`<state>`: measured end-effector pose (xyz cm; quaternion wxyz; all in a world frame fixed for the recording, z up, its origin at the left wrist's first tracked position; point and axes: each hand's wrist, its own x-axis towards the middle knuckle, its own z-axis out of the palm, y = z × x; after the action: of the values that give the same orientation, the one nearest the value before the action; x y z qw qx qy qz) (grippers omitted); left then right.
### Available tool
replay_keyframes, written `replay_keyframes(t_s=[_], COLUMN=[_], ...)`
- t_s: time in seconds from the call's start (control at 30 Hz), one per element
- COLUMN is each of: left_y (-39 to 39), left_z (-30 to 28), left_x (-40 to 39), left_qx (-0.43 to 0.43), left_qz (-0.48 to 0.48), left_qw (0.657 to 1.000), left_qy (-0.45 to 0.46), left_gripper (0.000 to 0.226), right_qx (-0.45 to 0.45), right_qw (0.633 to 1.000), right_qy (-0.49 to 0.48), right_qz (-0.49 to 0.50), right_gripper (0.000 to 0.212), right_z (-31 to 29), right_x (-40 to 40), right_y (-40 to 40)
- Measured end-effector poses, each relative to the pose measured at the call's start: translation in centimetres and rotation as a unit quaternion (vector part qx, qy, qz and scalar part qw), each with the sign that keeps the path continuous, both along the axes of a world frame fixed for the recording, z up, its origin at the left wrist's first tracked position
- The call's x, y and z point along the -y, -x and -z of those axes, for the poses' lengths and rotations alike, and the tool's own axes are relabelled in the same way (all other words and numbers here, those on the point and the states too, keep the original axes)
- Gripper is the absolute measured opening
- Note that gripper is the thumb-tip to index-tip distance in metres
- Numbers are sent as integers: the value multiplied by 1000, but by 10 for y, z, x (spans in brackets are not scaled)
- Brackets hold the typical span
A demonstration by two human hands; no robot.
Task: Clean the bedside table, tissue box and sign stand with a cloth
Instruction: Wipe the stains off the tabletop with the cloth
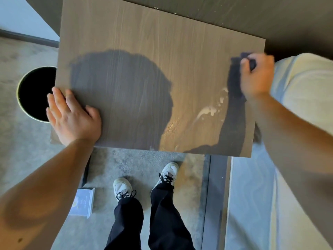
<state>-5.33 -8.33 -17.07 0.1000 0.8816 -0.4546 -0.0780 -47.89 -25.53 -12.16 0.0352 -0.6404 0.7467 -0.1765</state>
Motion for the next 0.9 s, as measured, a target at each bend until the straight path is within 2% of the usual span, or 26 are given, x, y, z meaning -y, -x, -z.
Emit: replay_keyframes(t_s=[0.07,0.13,0.23,0.33,0.5,0.6,0.73,0.9], left_y=[0,0,0,1,2,2,1,-1], left_z=[0,0,0,-1,-1,-1,-2,-1], left_x=[0,0,1,1,1,1,-1,-1], left_qx=[2,8,6,4,0,1,4,5], left_qz=[-2,-1,2,-1,0,-1,3,3], left_qw=[1000,1000,1000,1000,1000,1000,1000,1000], left_qy=[1,1,-5,-13,-16,-14,-12,-14], left_gripper=[69,69,69,69,69,69,69,70], right_qx=[-65,-103,-124,-89,-20,4,37,118], right_qw=[995,987,989,994,986,981,979,957], right_qy=[-64,-109,-76,-58,-83,-98,-89,-116], right_qz=[51,55,29,-36,-141,-170,-182,-237], right_gripper=[41,41,43,36,11,15,8,4], right_z=[11,19,27,28,34,37,37,39], right_x=[29,32,2,-53,-167,-223,-253,-289], right_y=[22,21,4,-29,-114,-164,-199,-238])
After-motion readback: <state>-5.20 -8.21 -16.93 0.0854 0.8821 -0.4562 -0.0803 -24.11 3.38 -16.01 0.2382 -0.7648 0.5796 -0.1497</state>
